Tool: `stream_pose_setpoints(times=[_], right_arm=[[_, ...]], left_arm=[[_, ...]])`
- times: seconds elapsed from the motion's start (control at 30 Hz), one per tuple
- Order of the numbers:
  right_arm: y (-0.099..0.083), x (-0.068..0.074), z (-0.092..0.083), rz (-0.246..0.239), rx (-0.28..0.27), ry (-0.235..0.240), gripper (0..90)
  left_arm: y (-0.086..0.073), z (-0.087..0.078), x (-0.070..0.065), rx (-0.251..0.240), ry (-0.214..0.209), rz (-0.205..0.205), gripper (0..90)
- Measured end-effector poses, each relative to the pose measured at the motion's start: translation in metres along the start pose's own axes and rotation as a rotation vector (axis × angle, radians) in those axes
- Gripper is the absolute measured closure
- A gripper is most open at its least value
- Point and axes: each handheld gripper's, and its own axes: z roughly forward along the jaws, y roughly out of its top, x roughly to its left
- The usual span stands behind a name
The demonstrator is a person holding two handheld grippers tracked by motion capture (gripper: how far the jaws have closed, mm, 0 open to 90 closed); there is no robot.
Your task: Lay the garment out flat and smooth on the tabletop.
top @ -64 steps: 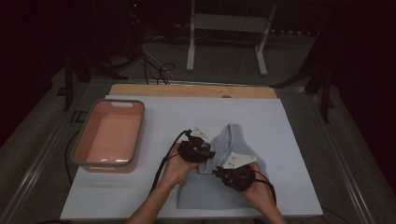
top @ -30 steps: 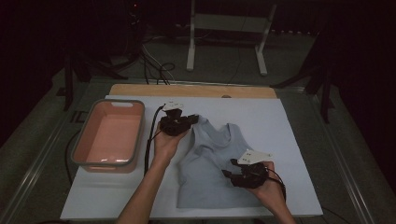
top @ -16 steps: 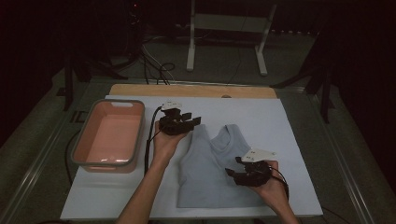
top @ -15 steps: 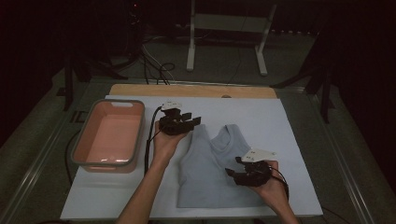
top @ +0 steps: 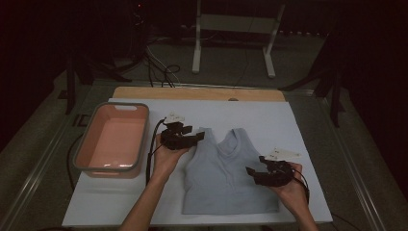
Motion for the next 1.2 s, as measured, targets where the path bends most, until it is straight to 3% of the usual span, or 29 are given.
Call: stream_pose_setpoints(times=[0.27, 0.77, 1.2], right_arm=[[-0.004, -0.020, -0.002, 0.045, 0.002, -0.048, 32.0], [-0.010, -0.046, 0.007, 0.122, 0.017, -0.122, 37.3], [-0.021, -0.054, 0.023, 0.153, 0.133, -0.148, 51.5]], left_arm=[[-0.014, -0.007, -0.005, 0.016, -0.004, 0.023, 37.0], [-0.047, -0.016, -0.009, 0.073, -0.016, 0.020, 40.4], [-0.074, -0.014, -0.011, 0.157, -0.020, 0.017, 45.9]])
